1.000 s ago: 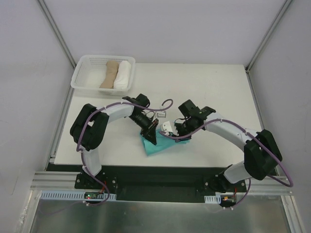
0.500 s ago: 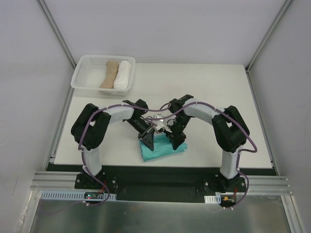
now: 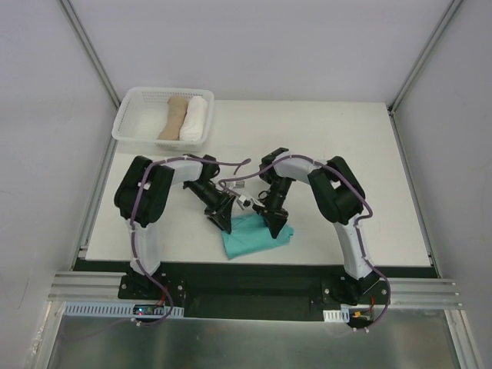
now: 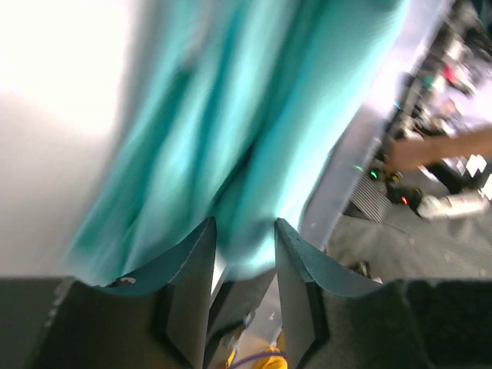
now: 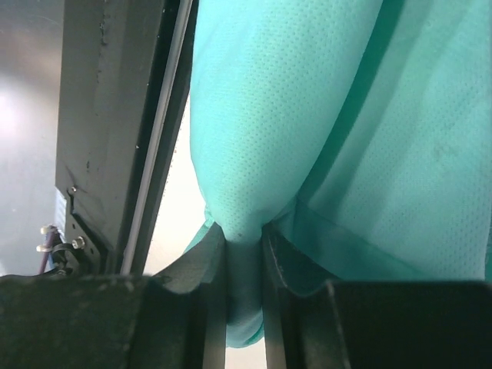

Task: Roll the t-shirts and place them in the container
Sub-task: Roll the T-shirt to the center of the board.

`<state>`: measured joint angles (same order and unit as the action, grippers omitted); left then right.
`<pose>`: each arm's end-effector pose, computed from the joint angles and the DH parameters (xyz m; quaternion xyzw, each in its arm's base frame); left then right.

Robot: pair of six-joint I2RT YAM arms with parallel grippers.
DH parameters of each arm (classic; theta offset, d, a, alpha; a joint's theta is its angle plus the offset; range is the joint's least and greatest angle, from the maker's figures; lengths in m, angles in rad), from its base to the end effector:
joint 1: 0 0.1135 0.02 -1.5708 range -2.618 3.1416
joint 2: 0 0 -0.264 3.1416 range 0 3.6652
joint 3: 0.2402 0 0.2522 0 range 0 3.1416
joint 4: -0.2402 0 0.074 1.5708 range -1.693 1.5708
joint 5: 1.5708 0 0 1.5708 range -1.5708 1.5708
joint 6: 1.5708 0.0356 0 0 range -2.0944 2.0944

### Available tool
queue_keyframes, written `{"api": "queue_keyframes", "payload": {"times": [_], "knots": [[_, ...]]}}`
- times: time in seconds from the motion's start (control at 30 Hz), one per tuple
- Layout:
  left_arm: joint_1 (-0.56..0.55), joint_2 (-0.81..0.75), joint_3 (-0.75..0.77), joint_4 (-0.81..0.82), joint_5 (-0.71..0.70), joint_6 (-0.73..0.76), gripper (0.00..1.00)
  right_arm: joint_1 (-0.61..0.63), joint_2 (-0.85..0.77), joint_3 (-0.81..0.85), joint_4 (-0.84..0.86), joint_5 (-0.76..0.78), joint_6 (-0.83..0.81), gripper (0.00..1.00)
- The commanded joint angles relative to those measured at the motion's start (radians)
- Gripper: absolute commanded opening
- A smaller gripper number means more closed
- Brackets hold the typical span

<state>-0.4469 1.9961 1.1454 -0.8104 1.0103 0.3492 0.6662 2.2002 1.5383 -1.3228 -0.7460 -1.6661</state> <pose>0.2820 -0.1686 0.1169 -0.3187 -0.8143 0.4809 0.0631 0.2722 0.2447 0.1320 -0.8083 0.4276 0.4047 0.0030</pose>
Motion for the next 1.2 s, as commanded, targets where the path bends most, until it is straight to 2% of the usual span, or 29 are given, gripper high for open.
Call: {"api": "queue_keyframes", "payload": {"times": [0.0, 0.07, 0.13, 0.17, 0.23, 0.27, 0.33, 0.37, 0.43, 0.47, 0.53, 0.7, 1.0, 1.13, 1.17], "knots": [[0.117, -0.181, 0.005, -0.052, -0.209, -0.078, 0.36, 0.019, 0.055, 0.036, -0.337, 0.109, -0.034, 0.15], [0.200, -0.271, 0.019, -0.032, -0.336, -0.128, 0.37, 0.027, 0.081, 0.048, -0.335, 0.115, 0.000, 0.15], [0.255, -0.363, -0.001, 0.003, -0.395, -0.131, 0.43, 0.026, 0.128, 0.118, -0.335, 0.120, 0.066, 0.15], [0.257, -0.484, -0.016, 0.069, -0.426, -0.119, 0.45, 0.023, 0.177, 0.141, -0.337, 0.125, 0.131, 0.16], [0.255, -0.603, -0.061, 0.123, -0.415, -0.052, 0.47, 0.016, 0.214, 0.204, -0.337, 0.122, 0.193, 0.16], [0.231, -0.714, -0.079, 0.148, -0.408, -0.023, 0.50, 0.010, 0.233, 0.219, -0.339, 0.120, 0.216, 0.17], [0.144, -0.811, -0.137, 0.192, -0.476, 0.081, 0.54, 0.009, 0.274, 0.246, -0.339, 0.123, 0.284, 0.17], [0.028, -0.894, -0.160, 0.197, -0.498, 0.121, 0.55, 0.007, 0.294, 0.287, -0.339, 0.125, 0.316, 0.17], [-0.076, -0.963, -0.250, 0.224, -0.547, 0.198, 0.59, 0.003, 0.361, 0.336, -0.339, 0.138, 0.420, 0.17], [-0.181, -1.012, -0.284, 0.246, -0.564, 0.217, 0.64, -0.002, 0.384, 0.382, -0.339, 0.146, 0.455, 0.17], [-0.275, -1.030, -0.358, 0.298, -0.596, 0.269, 0.66, -0.001, 0.432, 0.414, -0.339, 0.171, 0.524, 0.17], [-0.438, -0.953, -0.444, 0.434, -0.696, 0.330, 0.67, -0.002, 0.414, 0.399, -0.335, 0.162, 0.503, 0.16], [-0.509, -0.784, -0.487, 0.588, -0.754, 0.327, 0.70, -0.010, 0.435, 0.422, -0.335, 0.166, 0.537, 0.16], [-0.545, -0.741, -0.533, 0.596, -0.762, 0.379, 0.65, -0.010, 0.437, 0.425, -0.335, 0.163, 0.539, 0.16], [-0.549, -0.734, -0.544, 0.591, -0.765, 0.390, 0.60, -0.011, 0.435, 0.425, -0.335, 0.162, 0.537, 0.16]]}}
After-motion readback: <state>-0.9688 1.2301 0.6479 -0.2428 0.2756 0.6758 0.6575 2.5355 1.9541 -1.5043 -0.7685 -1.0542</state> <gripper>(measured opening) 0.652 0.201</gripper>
